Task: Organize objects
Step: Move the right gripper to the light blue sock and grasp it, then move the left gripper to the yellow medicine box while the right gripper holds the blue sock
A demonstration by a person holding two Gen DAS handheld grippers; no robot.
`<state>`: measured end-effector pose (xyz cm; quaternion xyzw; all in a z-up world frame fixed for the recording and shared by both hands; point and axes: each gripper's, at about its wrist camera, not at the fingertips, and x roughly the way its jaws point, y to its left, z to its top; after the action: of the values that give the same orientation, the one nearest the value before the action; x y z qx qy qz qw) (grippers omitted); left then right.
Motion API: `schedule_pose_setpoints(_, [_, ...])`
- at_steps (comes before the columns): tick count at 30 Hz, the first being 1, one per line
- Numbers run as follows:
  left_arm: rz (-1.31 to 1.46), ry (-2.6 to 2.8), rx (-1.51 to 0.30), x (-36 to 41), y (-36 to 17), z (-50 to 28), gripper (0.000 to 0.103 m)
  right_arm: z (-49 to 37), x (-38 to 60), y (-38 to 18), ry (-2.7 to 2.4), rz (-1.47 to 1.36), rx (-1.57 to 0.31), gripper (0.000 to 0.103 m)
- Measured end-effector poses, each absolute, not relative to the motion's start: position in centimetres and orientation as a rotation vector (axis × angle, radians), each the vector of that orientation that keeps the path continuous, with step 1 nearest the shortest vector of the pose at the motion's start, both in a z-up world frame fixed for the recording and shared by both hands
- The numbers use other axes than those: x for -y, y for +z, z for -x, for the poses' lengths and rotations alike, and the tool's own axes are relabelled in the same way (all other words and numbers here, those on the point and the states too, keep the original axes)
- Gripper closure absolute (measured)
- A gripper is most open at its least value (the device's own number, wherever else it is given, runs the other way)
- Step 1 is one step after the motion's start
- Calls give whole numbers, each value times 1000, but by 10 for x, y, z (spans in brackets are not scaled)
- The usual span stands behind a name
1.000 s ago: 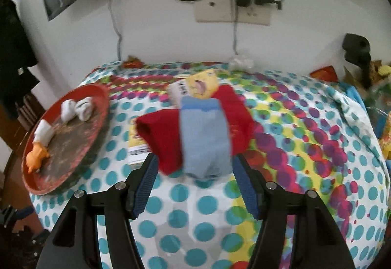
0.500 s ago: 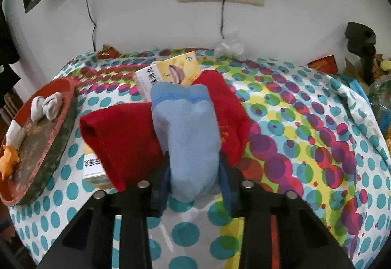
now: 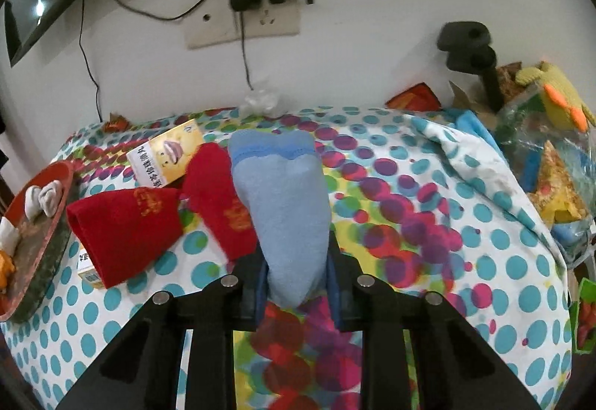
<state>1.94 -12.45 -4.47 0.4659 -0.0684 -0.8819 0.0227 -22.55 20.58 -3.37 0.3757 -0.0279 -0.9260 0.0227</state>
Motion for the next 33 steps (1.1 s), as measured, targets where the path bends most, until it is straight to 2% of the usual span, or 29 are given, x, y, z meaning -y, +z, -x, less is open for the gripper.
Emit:
schedule_pose_setpoints(10, [-1463, -2762, 166, 101, -33, -6, 31, 225, -231, -50, -2780, -1235, 107, 79])
schedule_pose_setpoints(13, [-1475, -2781, 139, 89, -29, 10, 31, 231, -229, -55, -2753, -1258, 114, 76])
schedule_pose_setpoints(19, [-1507, -2813, 133, 63, -19, 51, 31, 240, -228, -63, -2731, -1269, 144, 70])
schedule_pose_setpoints(27, [-1697, -2742, -15, 40, -33, 121, 31, 247, -239, -69, -2693, -1272, 260, 68])
schedule_pose_setpoints(33, [-1761, -2688, -83, 15, -38, 166, 31, 247, -239, -70, -2690, -1272, 250, 65])
